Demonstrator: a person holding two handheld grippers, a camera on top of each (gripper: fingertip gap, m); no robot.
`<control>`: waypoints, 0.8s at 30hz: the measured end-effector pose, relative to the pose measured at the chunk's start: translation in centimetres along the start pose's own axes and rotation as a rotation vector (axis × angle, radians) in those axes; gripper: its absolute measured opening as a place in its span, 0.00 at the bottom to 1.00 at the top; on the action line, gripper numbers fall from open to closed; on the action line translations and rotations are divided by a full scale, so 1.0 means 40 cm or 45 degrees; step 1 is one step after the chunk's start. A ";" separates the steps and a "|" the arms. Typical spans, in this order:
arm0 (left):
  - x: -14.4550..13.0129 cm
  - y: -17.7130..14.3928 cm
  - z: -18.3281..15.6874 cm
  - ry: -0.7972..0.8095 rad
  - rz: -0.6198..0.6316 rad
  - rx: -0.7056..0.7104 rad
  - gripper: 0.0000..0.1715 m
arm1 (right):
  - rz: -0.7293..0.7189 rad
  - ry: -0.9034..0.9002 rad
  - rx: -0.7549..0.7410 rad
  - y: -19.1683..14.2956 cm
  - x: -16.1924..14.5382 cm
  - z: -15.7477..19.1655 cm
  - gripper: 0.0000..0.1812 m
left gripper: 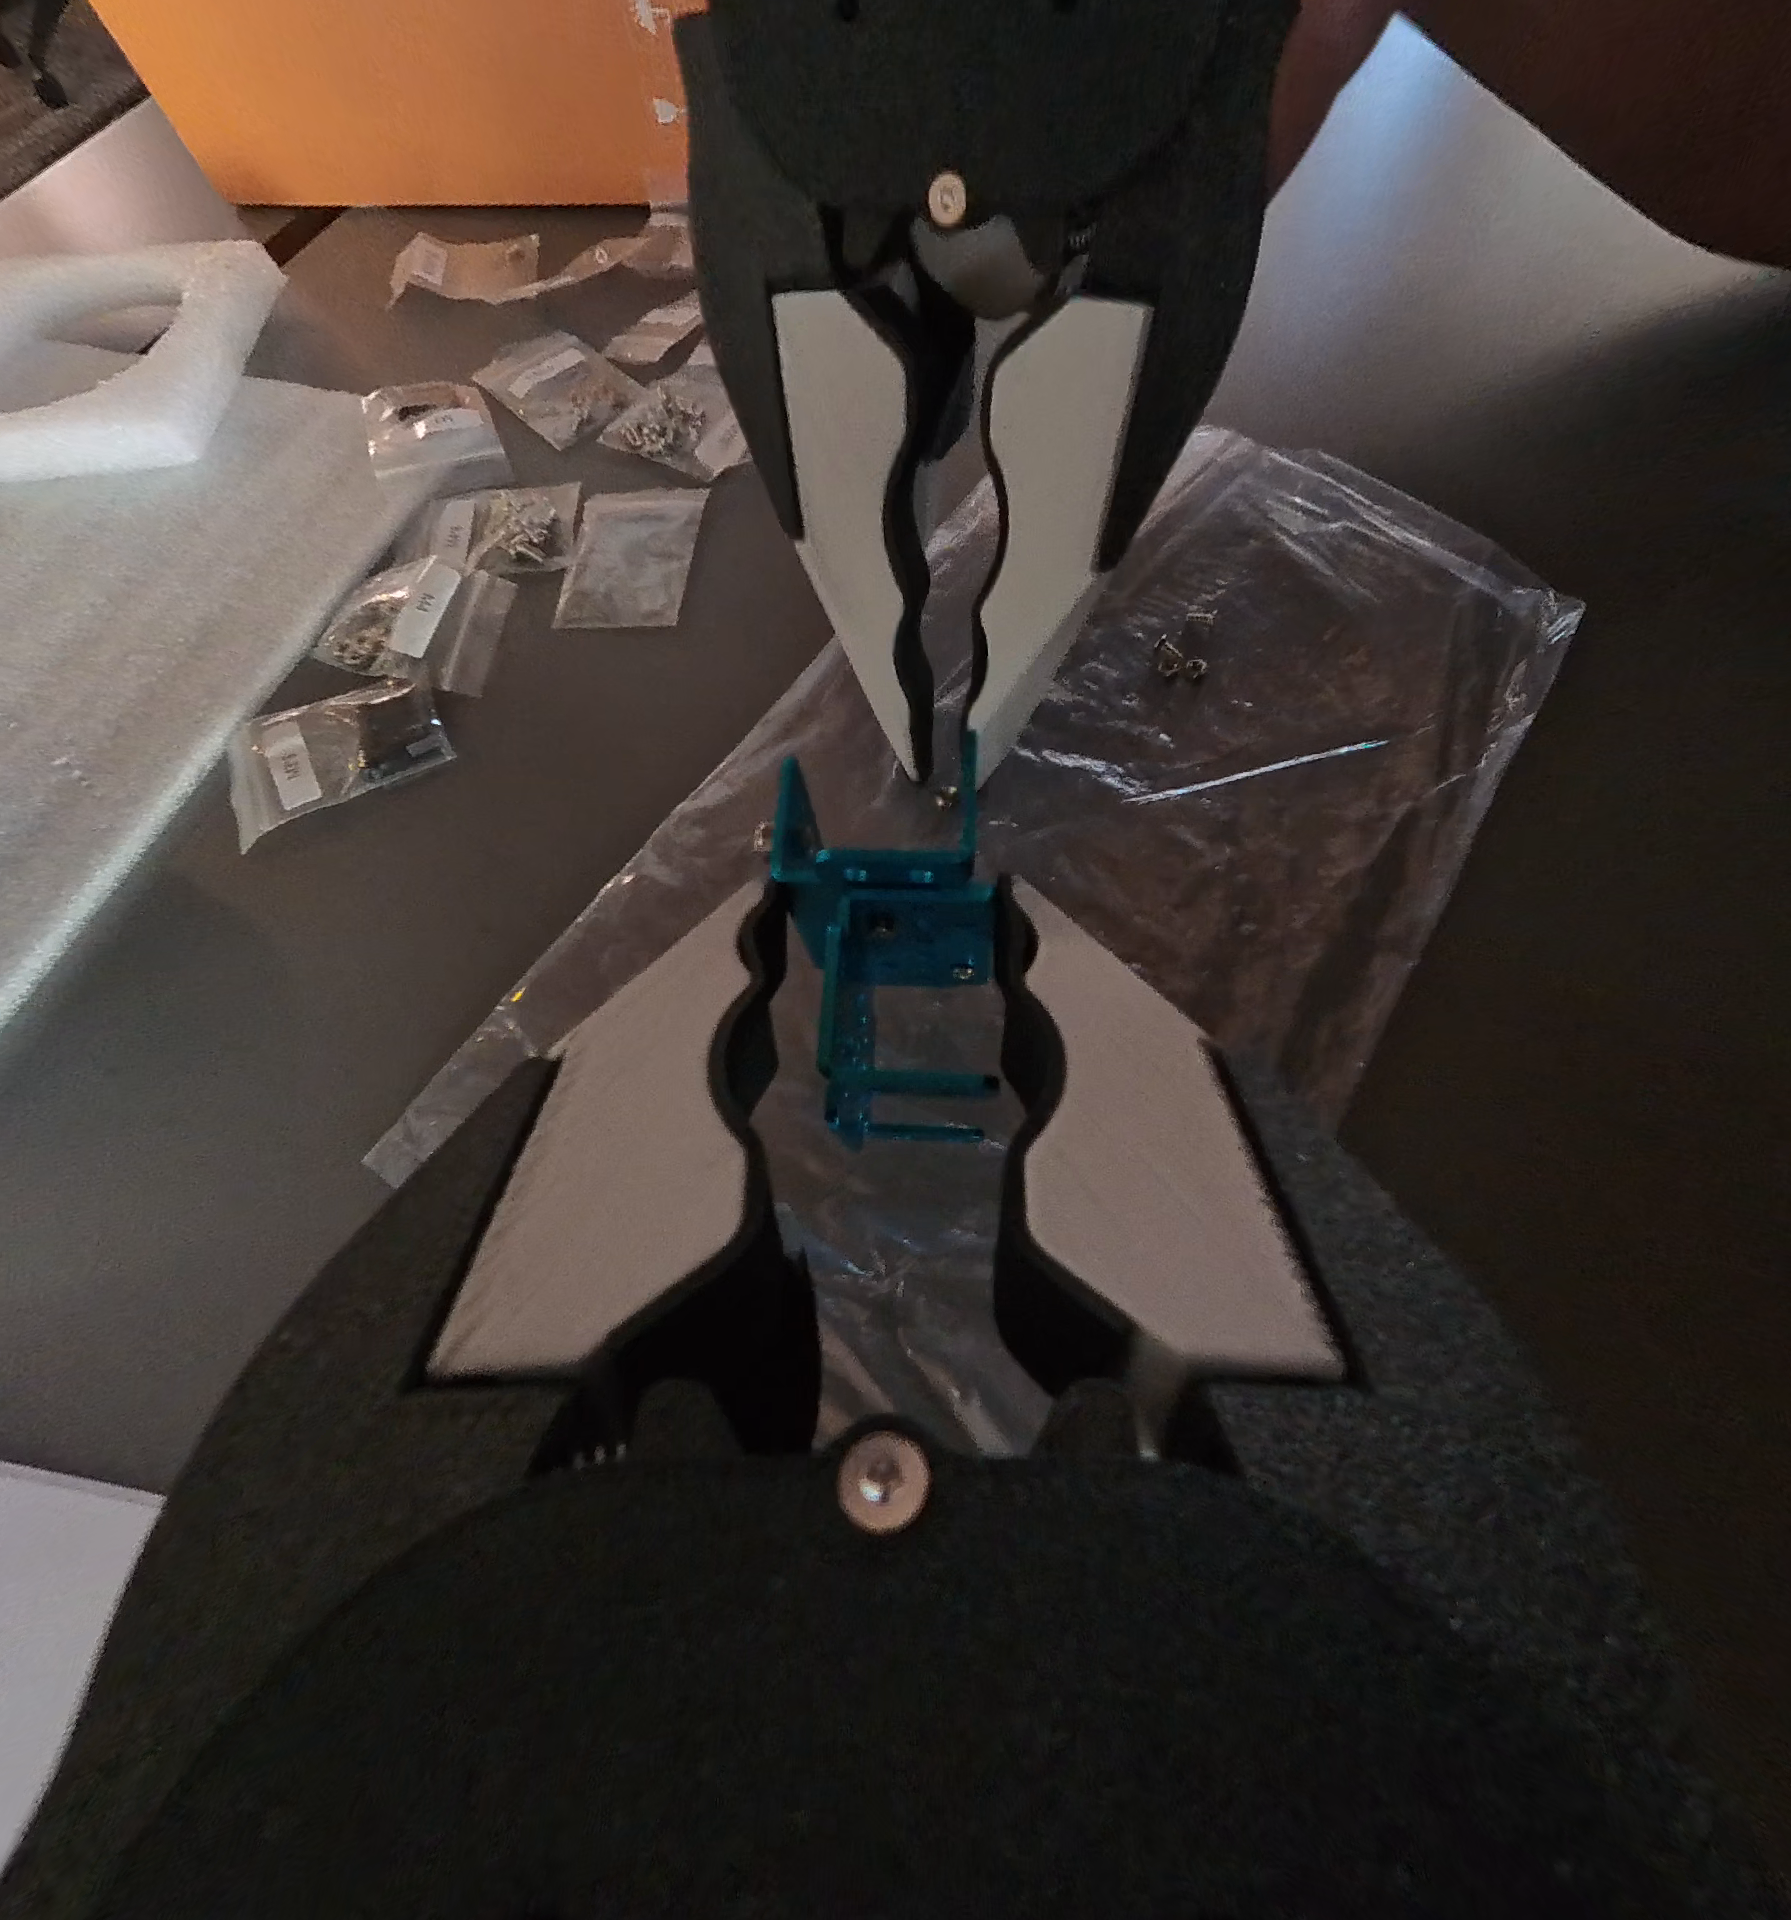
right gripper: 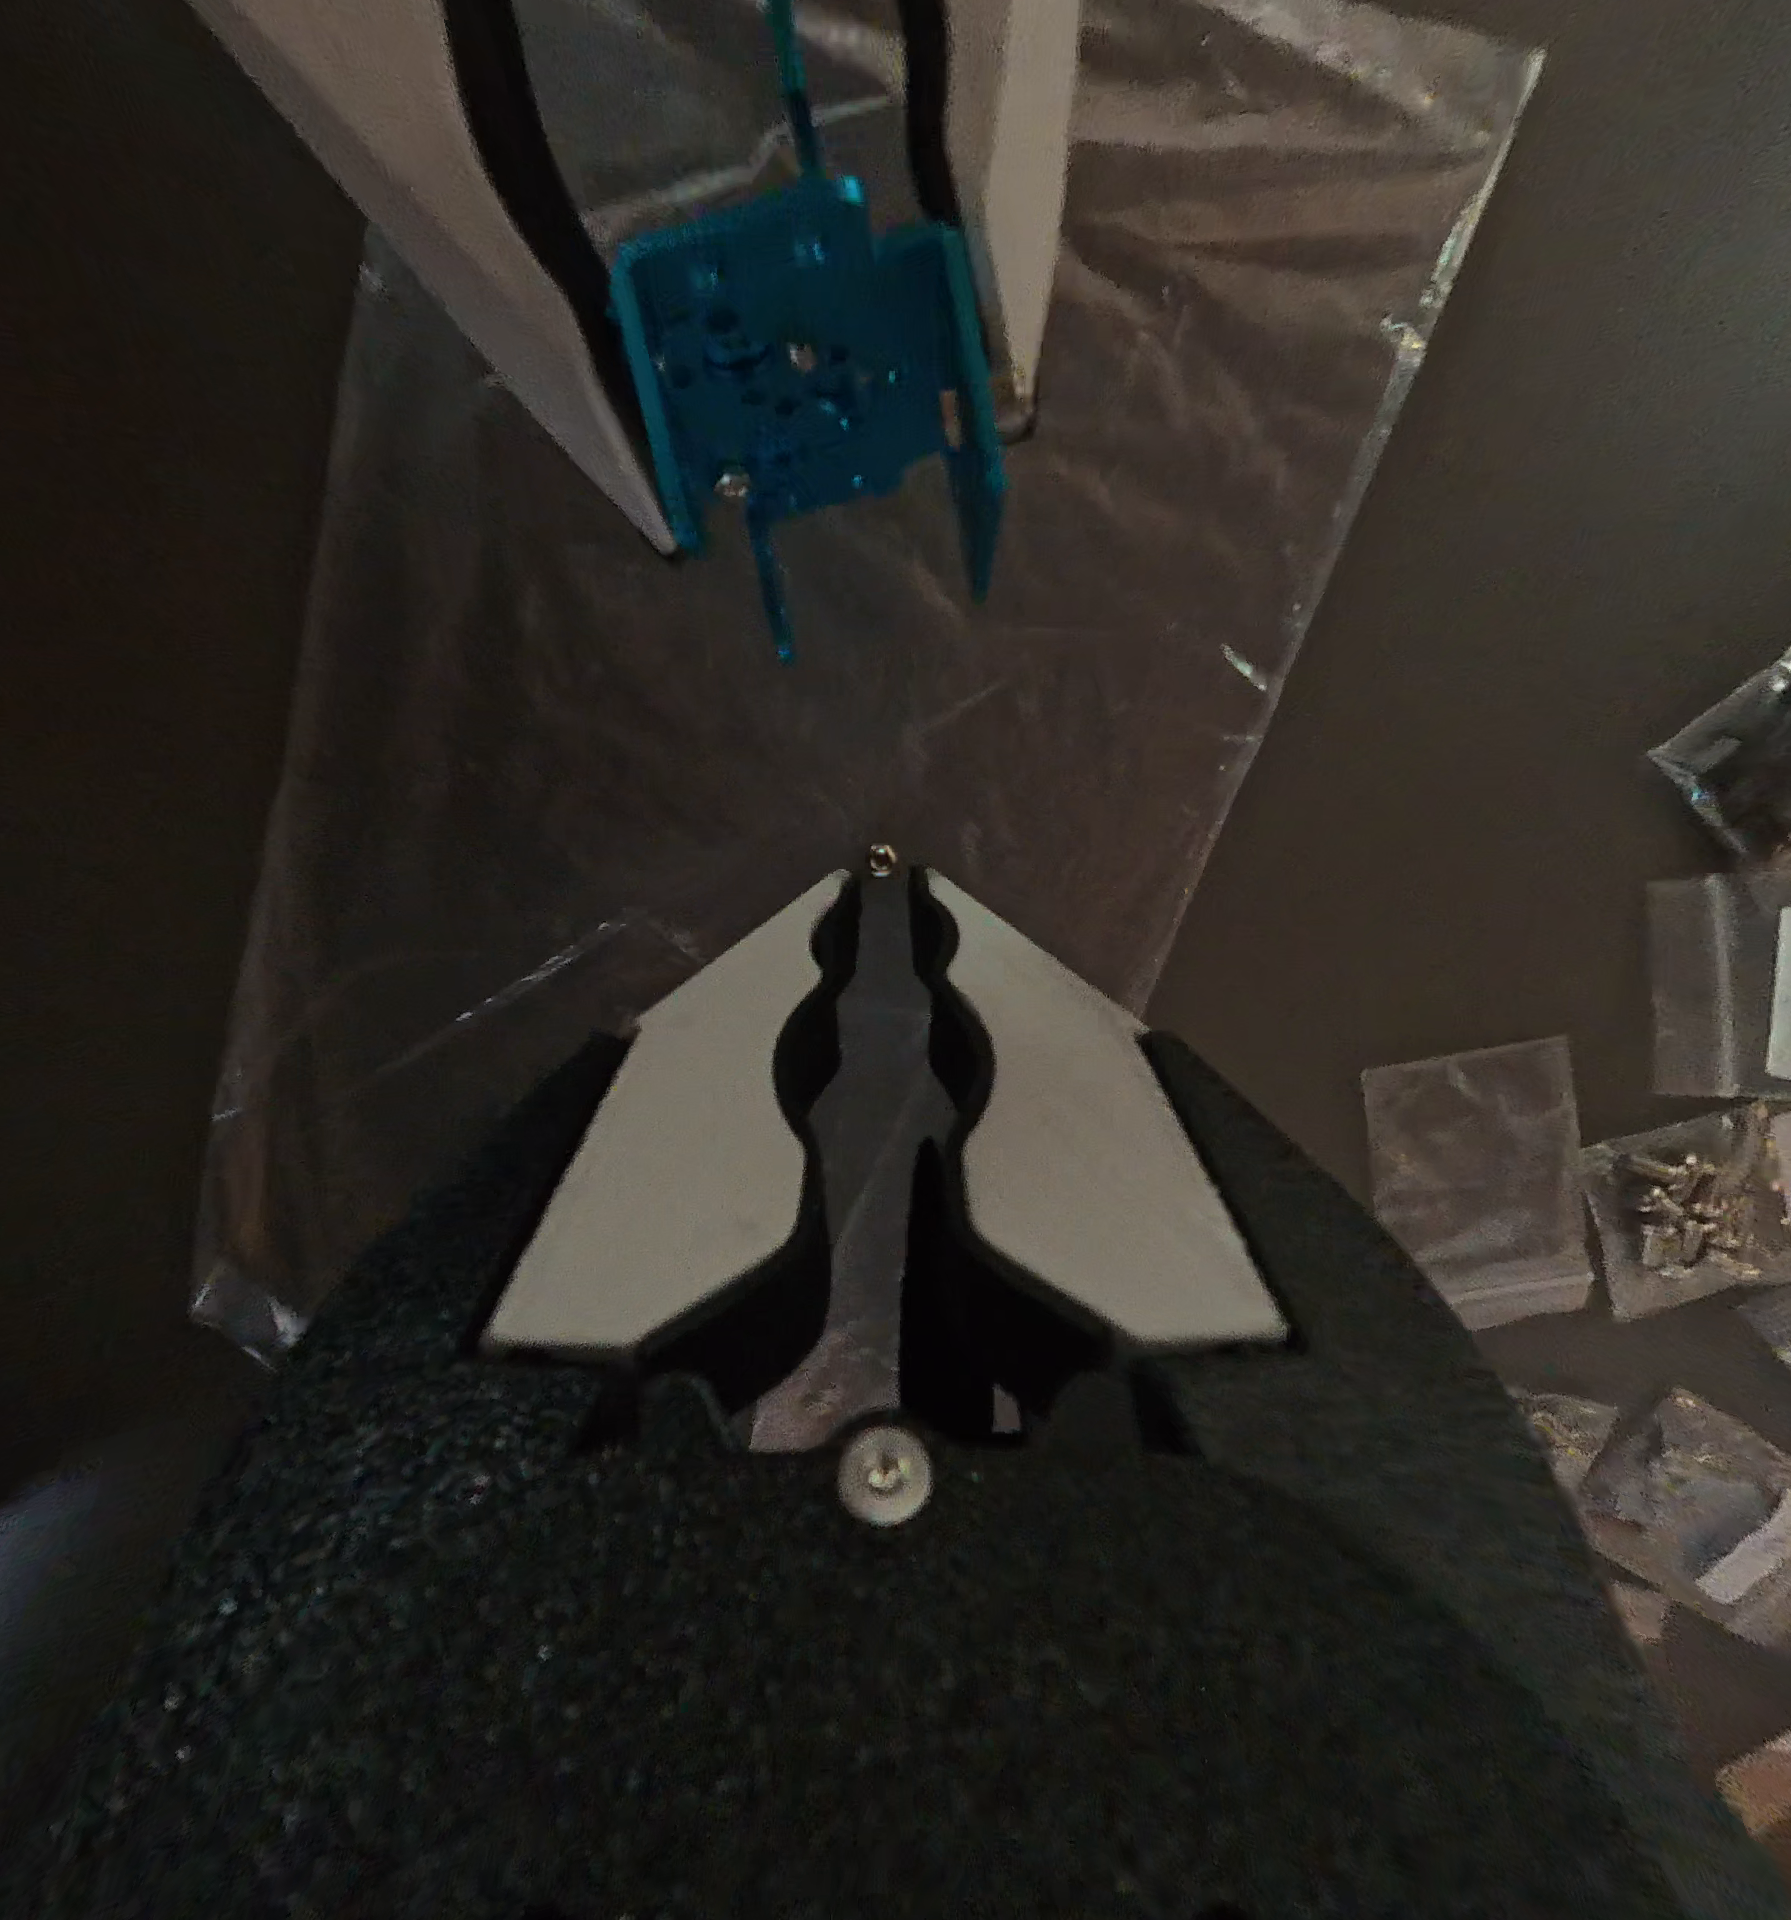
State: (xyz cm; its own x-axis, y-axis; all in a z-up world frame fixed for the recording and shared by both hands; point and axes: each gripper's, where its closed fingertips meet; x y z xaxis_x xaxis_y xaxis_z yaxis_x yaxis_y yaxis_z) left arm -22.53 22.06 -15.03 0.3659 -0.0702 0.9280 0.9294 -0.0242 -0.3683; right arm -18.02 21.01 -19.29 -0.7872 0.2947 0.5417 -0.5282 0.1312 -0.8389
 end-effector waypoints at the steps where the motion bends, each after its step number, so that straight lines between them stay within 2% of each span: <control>1: -0.002 0.000 0.002 -0.002 0.002 0.001 0.23 | 0.027 -0.014 0.003 0.004 -0.001 0.000 0.05; 8: -0.007 -0.005 0.013 -0.015 0.008 0.017 0.23 | 0.123 -0.061 -0.007 0.006 0.004 0.001 0.04; 24: -0.004 -0.007 0.016 -0.003 0.008 0.022 0.23 | 0.124 -0.086 -0.028 0.010 0.008 -0.001 0.02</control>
State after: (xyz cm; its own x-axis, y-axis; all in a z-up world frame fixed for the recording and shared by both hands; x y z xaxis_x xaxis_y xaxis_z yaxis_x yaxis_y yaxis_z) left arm -22.82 22.71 -15.06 0.3719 -0.0678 0.9258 0.9277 -0.0065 -0.3732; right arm -18.48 21.20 -19.45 -0.8544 0.2428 0.4595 -0.4419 0.1259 -0.8882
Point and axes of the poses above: each gripper's, where its closed fingertips meet, y out along the fingers, x out of its top, z = x × y across the jaws, and after that the axes turned 11 degrees about -z, right-handed
